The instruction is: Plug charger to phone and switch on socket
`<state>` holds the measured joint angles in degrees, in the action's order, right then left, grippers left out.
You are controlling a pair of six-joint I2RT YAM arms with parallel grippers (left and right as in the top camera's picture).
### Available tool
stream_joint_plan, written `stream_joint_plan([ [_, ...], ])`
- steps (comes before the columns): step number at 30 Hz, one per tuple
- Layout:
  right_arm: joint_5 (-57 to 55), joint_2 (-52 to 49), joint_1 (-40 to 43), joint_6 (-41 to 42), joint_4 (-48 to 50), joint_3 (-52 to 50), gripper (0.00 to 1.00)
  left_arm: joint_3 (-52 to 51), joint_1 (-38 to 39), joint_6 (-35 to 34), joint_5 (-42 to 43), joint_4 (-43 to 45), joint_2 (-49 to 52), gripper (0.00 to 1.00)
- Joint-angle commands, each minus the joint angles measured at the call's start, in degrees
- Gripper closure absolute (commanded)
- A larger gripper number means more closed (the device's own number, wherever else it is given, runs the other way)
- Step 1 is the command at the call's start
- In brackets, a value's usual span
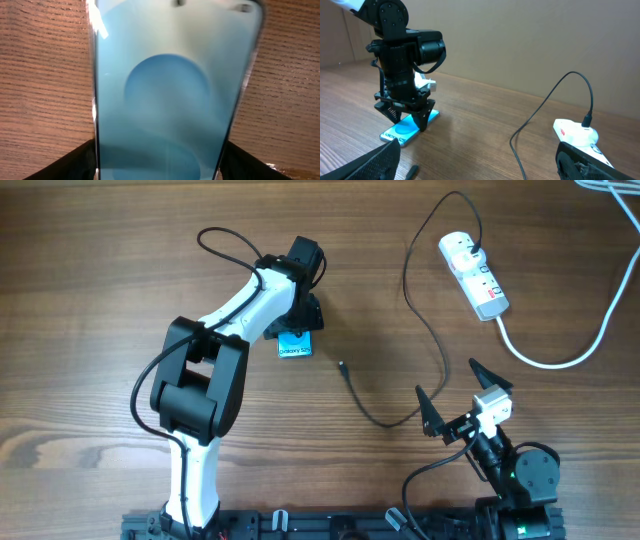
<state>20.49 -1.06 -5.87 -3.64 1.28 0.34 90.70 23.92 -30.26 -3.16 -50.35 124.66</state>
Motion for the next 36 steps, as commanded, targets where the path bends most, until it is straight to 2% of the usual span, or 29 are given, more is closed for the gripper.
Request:
stream_joint_plan([
  [1, -0.6, 0.1, -0.1, 0.8, 0.2, 0.0, 0.0, -0.7, -0.3, 0.0, 0.3, -0.1, 1.0, 0.26],
  [5, -0.6, 0.1, -0.1, 0.8, 0.2, 0.0, 0.0, -0.7, -0.3, 0.0, 0.3, 0.0, 1.0, 0.26],
  [10, -0.6, 0.1, -0.1, 0.8, 0.2, 0.0, 0.0, -0.7, -0.3, 0.0, 0.3, 0.0, 1.0, 0.21],
  [21, -0.6, 0.1, -0.1, 0.8, 0.2, 0.0, 0.0, -0.7, -0.3, 0.0, 0.6, -0.3, 0.3, 0.3],
  [25, -0.6, 0.1, -0.1, 0.7, 0.2, 0.0, 0.0, -0.7, -0.5, 0.0, 0.8, -0.4, -2.3, 0.31],
  [30, -0.6, 0.1, -0.1, 0.8, 0.2, 0.0, 0.0, -0.7, -1.5, 0.3, 5.4, -0.2, -3.9, 0.3],
  [36, -0.6, 0.1, -0.1, 0.8, 0.2, 0.0, 0.0, -0.7, -5.2, 4.6, 16.6, 2.6, -3.9, 0.31],
])
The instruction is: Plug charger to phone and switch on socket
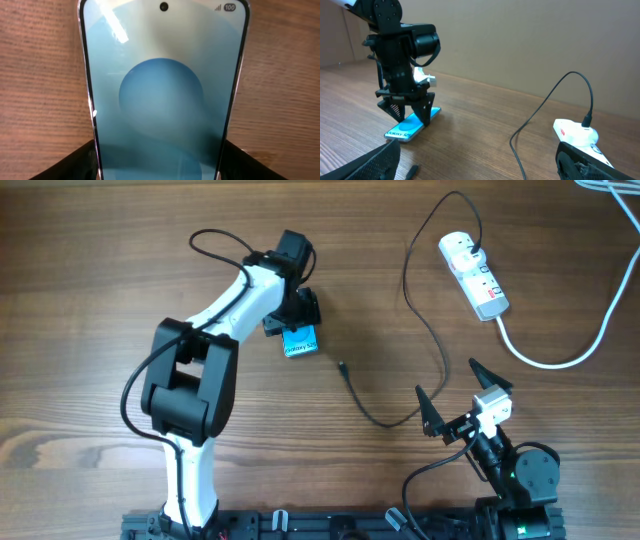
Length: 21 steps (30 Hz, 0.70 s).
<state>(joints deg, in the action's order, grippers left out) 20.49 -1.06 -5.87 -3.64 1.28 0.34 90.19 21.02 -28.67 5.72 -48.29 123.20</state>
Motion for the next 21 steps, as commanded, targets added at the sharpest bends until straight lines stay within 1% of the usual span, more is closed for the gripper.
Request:
stream_joint_plan([
  [1, -0.6, 0.1, -0.1, 0.8, 0.2, 0.0, 0.0, -0.2, -2.8, 3.1, 9.0, 0.5, -2.4, 0.31],
  [4, -0.6, 0.1, -0.1, 0.8, 0.2, 0.0, 0.0, -0.2, -4.4, 4.2, 11.9, 0.5, -2.4, 0.32],
  [7, -0.6, 0.1, -0.1, 0.8, 0.2, 0.0, 0.0, -0.2, -4.7, 6.0, 12.1, 0.5, -2.4, 0.32],
  [14, -0.3, 0.1, -0.1, 0.9, 0.7, 0.0, 0.0, -0.2, -4.7, 6.0, 12.9, 0.7, -2.4, 0.32],
  [15, -0.1, 0.1, -0.1, 3.1, 1.6, 0.0, 0.0, -0.2, -4.7, 6.0, 12.9, 0.8, -2.4, 0.32],
  [16, 1.4, 0.1, -0.1, 7.1, 2.2, 0.0, 0.0, -0.2, -4.7, 6.0, 12.9, 0.9, -2.4, 0.32],
  [18, 6.4, 0.1, -0.1, 11.3, 1.8, 0.3, 0.0, -0.2, -4.7, 6.0, 12.9, 0.9, -2.4, 0.32],
  [20, 3.3, -0.2, -0.1, 14.4, -0.3, 2.4, 0.0, -0.2, -4.7, 6.0, 12.9, 0.8, -2.4, 0.32],
  [21, 1.7, -0.7, -0.1, 14.6, -1.3, 4.3, 0.0, -0.2, -4.7, 6.0, 12.9, 0.8, -2.4, 0.32],
])
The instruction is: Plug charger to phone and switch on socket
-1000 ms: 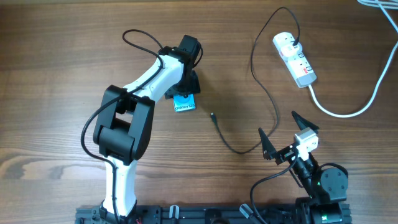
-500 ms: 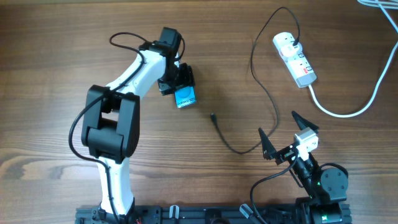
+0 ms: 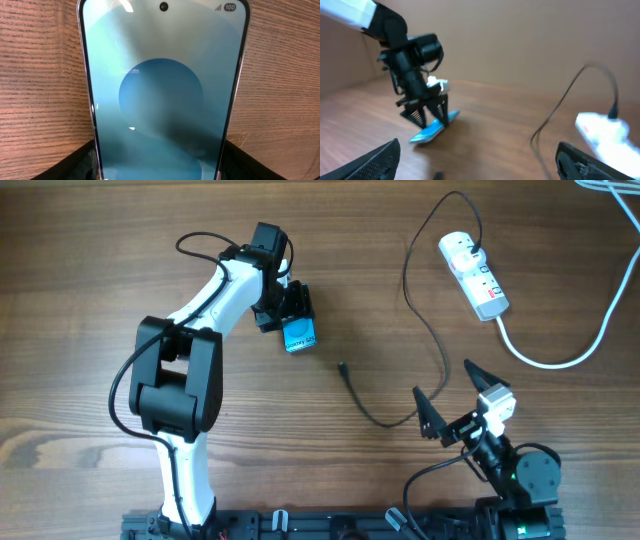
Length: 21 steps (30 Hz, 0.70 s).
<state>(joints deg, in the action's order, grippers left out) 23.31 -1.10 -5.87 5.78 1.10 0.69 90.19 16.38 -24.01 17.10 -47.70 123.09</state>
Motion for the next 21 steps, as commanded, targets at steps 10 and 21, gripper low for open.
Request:
stream_joint_plan([
  [10, 0.6, -37.9, -0.1, 1.6, -27.9, 47.3, 0.0, -0.2, -0.1, 1.4, 1.6, 0.2, -2.3, 0.31],
  [21, 29.5, -71.5, -0.9, 2.3, -23.5, 50.6, 0.1, -0.2, -0.1, 4.3, 6.9, 0.2, -2.3, 0.31],
])
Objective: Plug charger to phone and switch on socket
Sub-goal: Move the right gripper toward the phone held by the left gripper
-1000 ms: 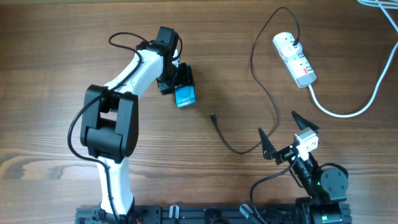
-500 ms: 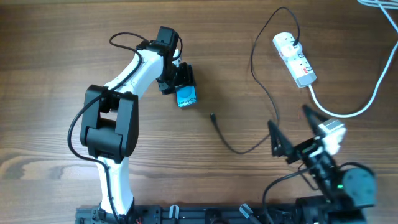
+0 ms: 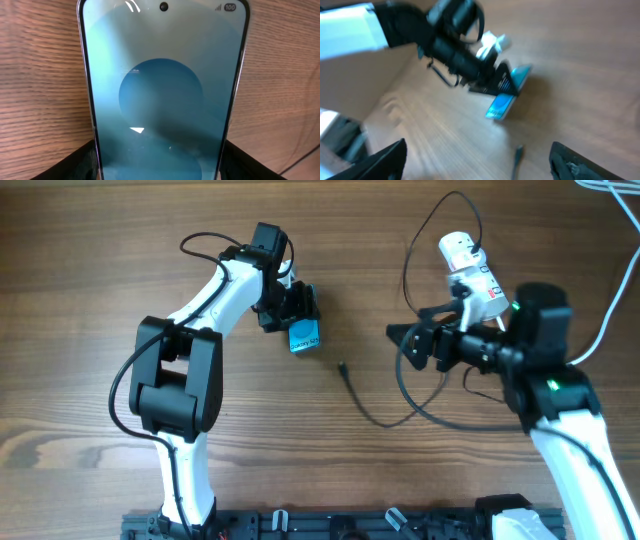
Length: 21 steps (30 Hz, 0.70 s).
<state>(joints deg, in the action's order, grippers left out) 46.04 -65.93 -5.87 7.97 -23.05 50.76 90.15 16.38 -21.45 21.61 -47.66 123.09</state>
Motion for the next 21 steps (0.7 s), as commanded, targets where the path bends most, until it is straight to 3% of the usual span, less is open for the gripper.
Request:
stream_joint_plan([
  [1, 6.8, -9.6, -1.6, 0.2, 1.7, 0.2, 0.1, -0.2, -0.1, 1.7, 2.4, 0.2, -2.3, 0.31],
  [3, 6.8, -14.2, -2.6, 2.4, 3.4, 0.2, 0.07, -0.2, -0.1, 1.7, 2.4, 0.2, -2.3, 0.31],
  [4, 7.1, -18.2, -3.5, 6.7, 6.1, 0.2, 0.0, -0.2, -0.1, 1.7, 2.4, 0.2, -2.3, 0.31],
  [6, 7.3, -24.0, -4.7, 13.3, 9.4, 0.2, 0.0, -0.2, -0.1, 1.7, 2.4, 0.1, -2.3, 0.31],
  [8, 9.4, -29.9, -5.9, 14.1, 13.1, 0.2, 0.0, -0.2, -0.1, 1.7, 2.9, 0.1, -2.3, 0.31],
  [17, 9.6, -47.8, -12.4, 19.1, 32.2, 0.2, 0.05, -0.2, 1.4, 1.7, 3.5, 0.3, -2.3, 0.31],
  [21, 9.3, -50.0, -13.7, 21.6, 37.8, 0.2, 0.14, -0.2, 2.8, 1.7, 3.5, 0.6, -2.3, 0.31],
])
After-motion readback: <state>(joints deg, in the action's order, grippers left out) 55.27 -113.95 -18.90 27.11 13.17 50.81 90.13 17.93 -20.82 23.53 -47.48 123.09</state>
